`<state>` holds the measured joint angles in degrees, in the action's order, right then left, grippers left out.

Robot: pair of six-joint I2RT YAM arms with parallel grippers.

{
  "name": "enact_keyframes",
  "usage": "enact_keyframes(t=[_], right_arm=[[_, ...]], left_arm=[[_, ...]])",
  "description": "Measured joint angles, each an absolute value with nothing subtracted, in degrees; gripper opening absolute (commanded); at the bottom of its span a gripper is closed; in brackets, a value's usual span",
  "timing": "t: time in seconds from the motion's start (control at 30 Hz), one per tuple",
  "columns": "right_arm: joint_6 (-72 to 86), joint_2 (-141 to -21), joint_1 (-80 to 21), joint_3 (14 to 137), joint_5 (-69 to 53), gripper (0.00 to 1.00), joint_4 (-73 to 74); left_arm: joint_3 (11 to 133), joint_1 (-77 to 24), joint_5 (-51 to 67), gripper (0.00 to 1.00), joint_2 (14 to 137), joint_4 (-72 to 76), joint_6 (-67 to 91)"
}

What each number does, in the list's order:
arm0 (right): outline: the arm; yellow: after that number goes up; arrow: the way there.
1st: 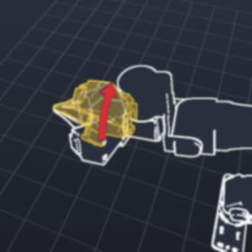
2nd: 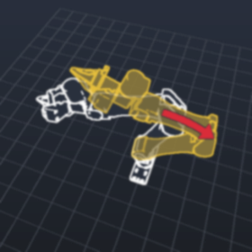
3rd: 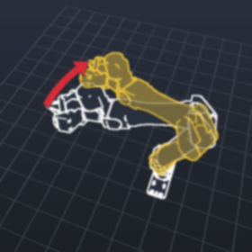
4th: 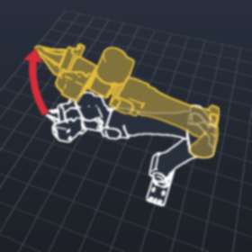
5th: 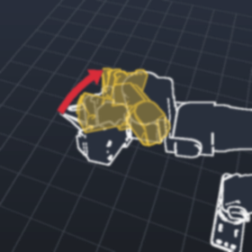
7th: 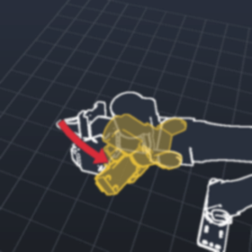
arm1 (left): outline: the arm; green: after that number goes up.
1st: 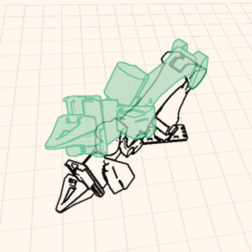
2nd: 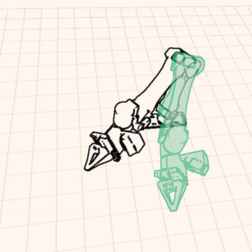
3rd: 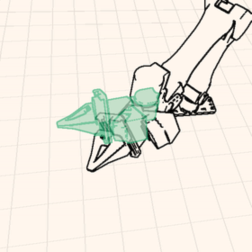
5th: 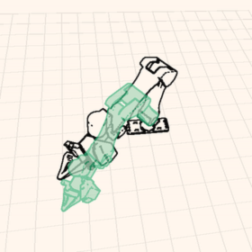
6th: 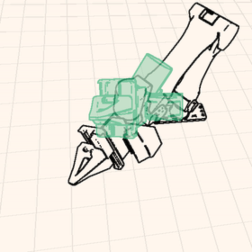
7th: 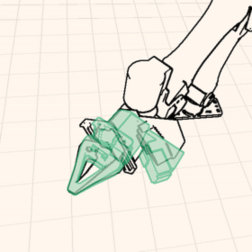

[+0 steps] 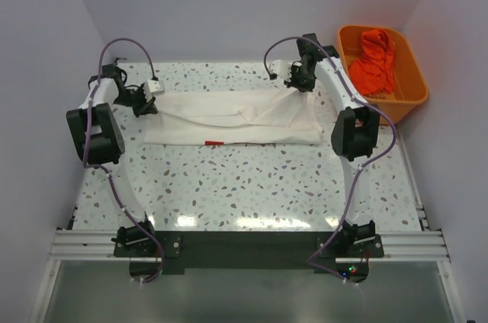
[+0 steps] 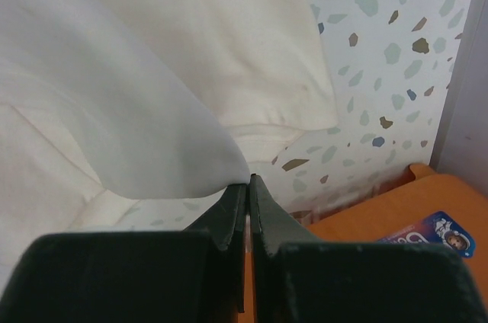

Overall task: Fold and stack the t-shirts
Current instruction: Fold the tshirt

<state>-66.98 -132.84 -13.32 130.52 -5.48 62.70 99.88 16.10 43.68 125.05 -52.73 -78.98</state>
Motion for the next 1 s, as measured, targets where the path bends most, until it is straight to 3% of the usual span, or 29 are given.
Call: enact_keyframes(t=[0.97, 1.0], right_arm=[[-64.9, -135.7, -15.0, 130.5, -2.3, 0.0, 52.1], [-64.9, -135.7, -15.1, 130.5, -2.2, 0.14, 51.9]], left_arm=[[99.7, 18.7, 41.5, 0.0, 125.6, -56.0, -78.0], [99.7, 18.7, 41.3, 0.03, 125.6, -56.0, -77.8]])
